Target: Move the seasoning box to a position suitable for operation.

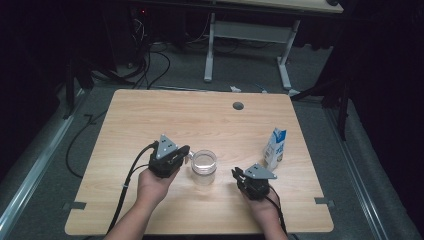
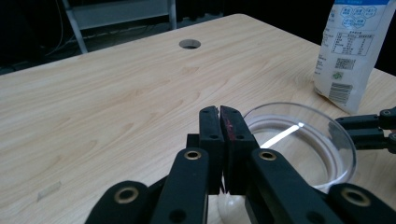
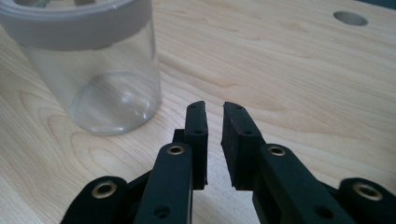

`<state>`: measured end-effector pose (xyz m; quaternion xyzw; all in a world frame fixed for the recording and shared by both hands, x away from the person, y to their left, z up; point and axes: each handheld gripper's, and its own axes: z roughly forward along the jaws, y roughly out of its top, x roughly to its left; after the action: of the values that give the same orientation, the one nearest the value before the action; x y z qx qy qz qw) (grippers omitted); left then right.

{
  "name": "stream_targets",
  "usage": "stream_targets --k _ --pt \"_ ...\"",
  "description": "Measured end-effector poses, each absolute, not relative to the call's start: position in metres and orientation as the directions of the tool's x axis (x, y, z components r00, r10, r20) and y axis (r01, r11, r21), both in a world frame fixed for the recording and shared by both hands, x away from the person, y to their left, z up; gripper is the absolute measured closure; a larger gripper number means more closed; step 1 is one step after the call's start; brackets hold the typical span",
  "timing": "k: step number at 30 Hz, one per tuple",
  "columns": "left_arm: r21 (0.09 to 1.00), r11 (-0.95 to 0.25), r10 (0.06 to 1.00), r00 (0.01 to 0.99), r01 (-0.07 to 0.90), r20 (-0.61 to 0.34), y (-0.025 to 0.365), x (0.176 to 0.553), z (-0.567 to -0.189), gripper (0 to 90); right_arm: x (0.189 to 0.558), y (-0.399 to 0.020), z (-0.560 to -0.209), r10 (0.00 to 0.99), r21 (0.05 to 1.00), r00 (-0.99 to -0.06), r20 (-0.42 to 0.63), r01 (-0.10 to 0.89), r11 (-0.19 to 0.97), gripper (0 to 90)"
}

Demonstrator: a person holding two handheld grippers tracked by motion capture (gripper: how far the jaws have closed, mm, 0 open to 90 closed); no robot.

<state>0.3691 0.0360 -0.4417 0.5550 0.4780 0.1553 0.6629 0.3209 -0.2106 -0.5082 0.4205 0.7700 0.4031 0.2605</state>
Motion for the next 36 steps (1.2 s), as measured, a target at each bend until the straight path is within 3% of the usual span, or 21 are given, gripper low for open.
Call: stream_targets --k 10,20,36 --pt "0.888 0.334 0.739 0.497 0.316 -0.455 0.024 0.377 -0.444 89.9 0.323 -0.202 -0.497 0.843 0.849 -0.534 -0.061 0.417 0.325 89.8" --pt "0.895 0.321 0.752 0.491 0.309 -0.440 0.027 0.377 -0.452 89.9 0.336 -0.188 -0.481 0.840 0.870 -0.540 -0.054 0.388 0.305 90.0" --pt "0.897 0.316 0.762 0.481 0.309 -0.434 0.028 0.376 -0.460 89.9 0.330 -0.188 -0.489 0.834 0.869 -0.550 -0.049 0.387 0.307 89.8"
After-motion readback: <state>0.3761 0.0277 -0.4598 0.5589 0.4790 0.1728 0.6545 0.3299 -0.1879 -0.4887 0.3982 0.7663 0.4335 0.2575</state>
